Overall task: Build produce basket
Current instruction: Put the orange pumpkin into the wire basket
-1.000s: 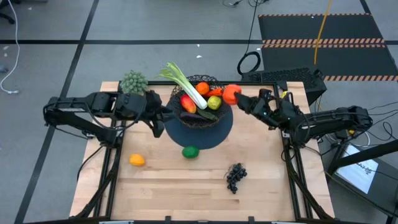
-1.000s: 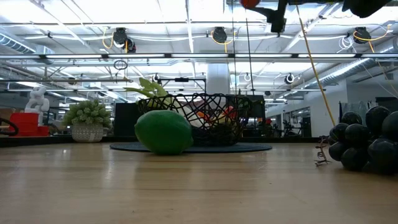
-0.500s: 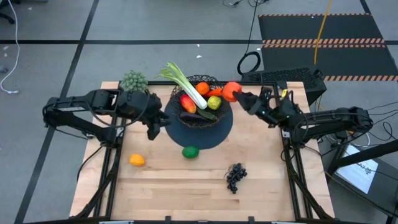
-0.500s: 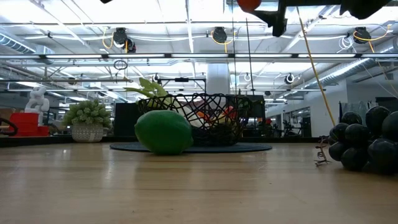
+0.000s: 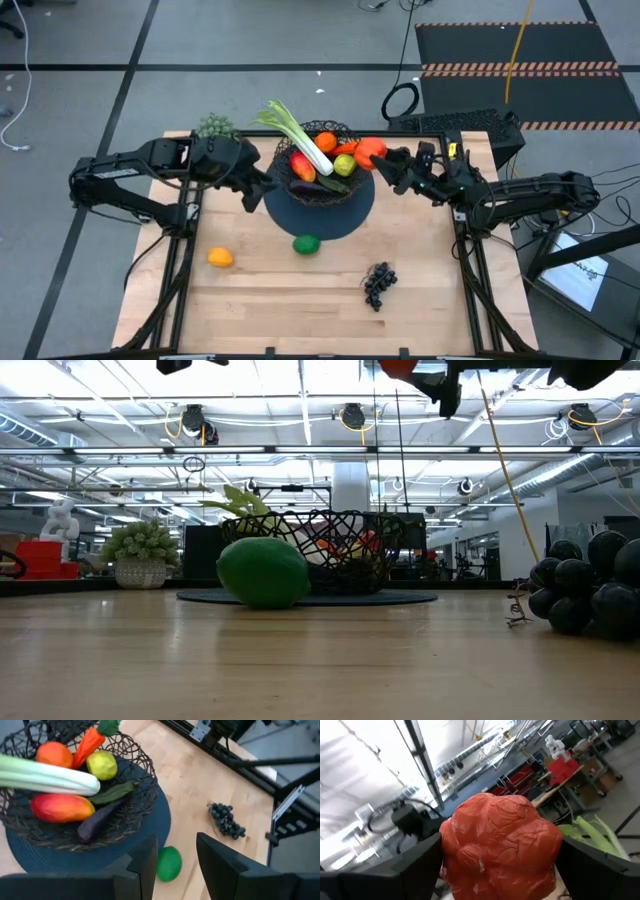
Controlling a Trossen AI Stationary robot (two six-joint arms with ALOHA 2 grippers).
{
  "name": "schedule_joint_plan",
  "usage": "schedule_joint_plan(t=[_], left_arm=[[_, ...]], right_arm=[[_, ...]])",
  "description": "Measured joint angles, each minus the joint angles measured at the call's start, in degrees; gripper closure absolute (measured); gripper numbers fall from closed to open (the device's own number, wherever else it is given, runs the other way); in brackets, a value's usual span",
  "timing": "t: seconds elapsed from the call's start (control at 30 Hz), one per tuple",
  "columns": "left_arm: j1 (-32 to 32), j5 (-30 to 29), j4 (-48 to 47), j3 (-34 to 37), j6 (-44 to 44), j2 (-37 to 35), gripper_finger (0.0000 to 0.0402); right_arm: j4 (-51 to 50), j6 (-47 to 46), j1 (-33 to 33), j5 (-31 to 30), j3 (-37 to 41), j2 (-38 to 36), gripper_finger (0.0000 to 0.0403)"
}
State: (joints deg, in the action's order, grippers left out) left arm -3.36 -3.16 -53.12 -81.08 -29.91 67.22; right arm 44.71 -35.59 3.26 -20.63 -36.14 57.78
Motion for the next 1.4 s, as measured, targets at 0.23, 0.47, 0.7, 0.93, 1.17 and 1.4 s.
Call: schedule_joint_plan(t=[0.23,0.47,0.7,0.93,1.17,1.4], left_arm=[[0.71,-0.44,-0.42,0.00,-5.80,-0.05,0.0266],[0.94,-0.40,-0.42,0.00,-11.66,-0.20,0.0266],[2.64,-2.23,-0.38,0.00,-17.24,-0.20,0.0266],[4.25,-6.04,-0.26,0.00,-18.85,-0.20,0.0266],[5.28,-7.18,-0.24,0.00,-17.62,-0.17,0.0266],[5.70,-8.93,-0.24,0.00,-13.96,-0.17,0.0266]], right_arm=[[-3.04,-22.16,1.97,1.09,0.00,-0.04,0.0067],[-7.32,-37.10,4.80,7.62,0.00,-0.02,0.0067],[-6.65,-35.98,6.96,12.67,0.00,-0.02,0.0067],[-5.62,-24.73,7.27,19.42,0.00,-0.04,0.0066],[-7.16,-5.14,7.27,22.24,0.00,-0.04,0.0066],[-7.31,0.21,7.27,21.19,0.02,-0.04,0.0066]])
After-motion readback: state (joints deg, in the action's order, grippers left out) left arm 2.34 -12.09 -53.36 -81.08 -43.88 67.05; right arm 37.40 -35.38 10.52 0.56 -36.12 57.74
